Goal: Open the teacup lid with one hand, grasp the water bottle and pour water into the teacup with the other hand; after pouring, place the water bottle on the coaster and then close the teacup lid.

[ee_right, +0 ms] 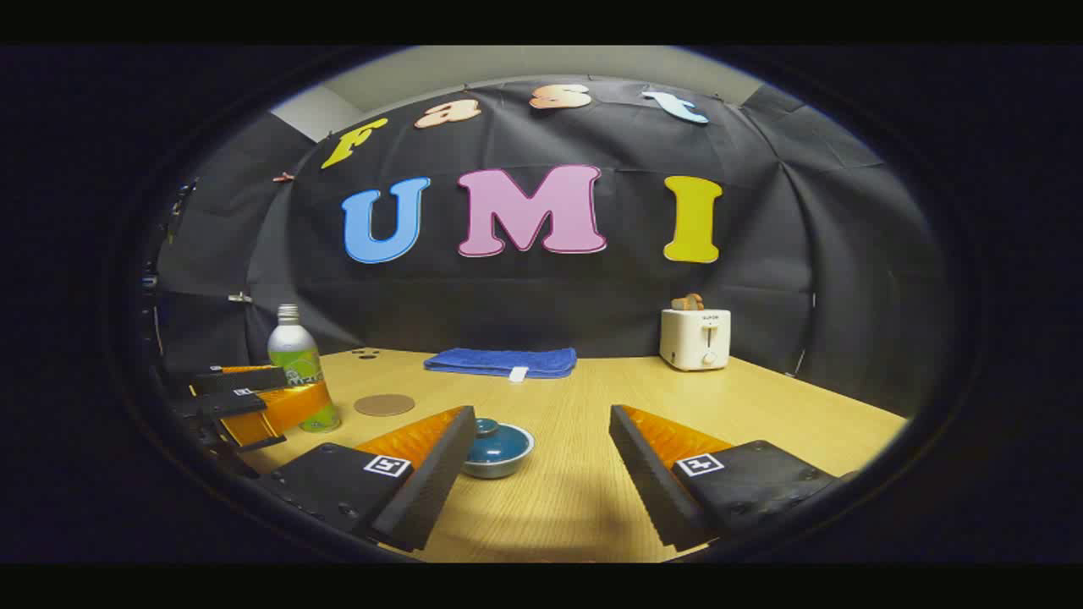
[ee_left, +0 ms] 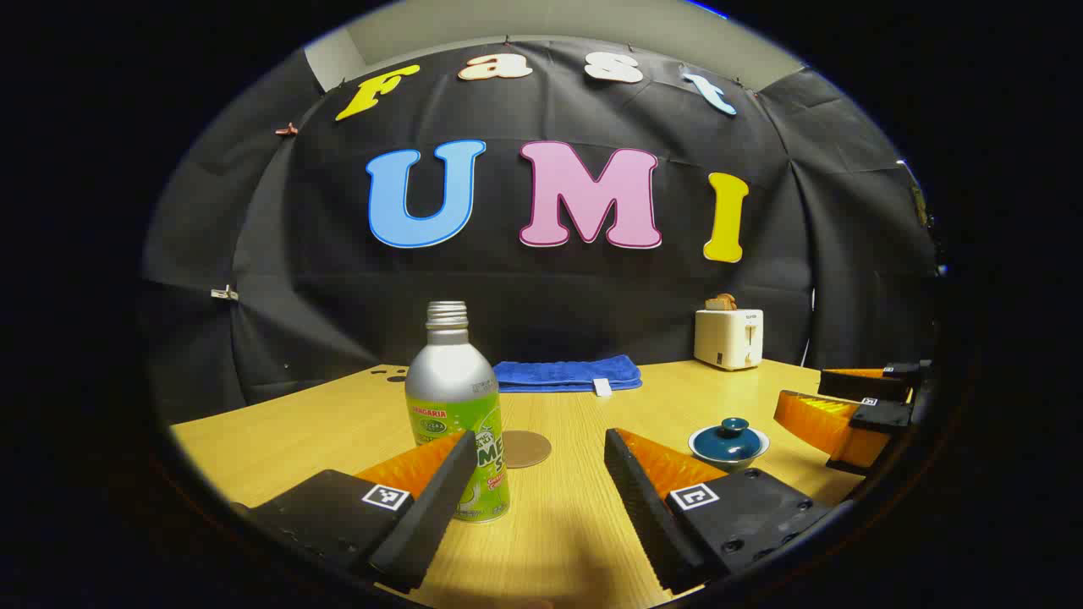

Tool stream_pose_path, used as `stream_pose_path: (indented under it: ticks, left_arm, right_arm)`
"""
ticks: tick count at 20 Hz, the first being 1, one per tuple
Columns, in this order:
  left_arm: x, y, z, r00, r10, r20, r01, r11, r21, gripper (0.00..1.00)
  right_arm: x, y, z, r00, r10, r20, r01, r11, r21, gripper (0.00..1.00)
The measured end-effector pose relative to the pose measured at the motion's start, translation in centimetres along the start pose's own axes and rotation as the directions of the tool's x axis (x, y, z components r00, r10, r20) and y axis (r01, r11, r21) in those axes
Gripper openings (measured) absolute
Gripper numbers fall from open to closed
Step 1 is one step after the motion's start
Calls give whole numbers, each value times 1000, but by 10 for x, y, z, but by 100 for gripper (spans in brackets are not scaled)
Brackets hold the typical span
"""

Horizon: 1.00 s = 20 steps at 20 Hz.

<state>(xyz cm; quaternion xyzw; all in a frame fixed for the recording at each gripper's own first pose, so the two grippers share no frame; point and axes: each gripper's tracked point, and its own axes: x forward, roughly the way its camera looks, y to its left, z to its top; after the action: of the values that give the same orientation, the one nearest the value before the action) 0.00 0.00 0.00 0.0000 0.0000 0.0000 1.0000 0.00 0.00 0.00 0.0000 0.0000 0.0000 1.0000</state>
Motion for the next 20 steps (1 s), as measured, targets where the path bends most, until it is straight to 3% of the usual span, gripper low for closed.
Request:
stream_pose_path:
  ticks: [20]
  left_arm:
    - [-11,2,0,1000,-23,2,23,1000,0,96]
  right_arm:
    - [0,0,0,1000,-2,-1,2,1000,0,98]
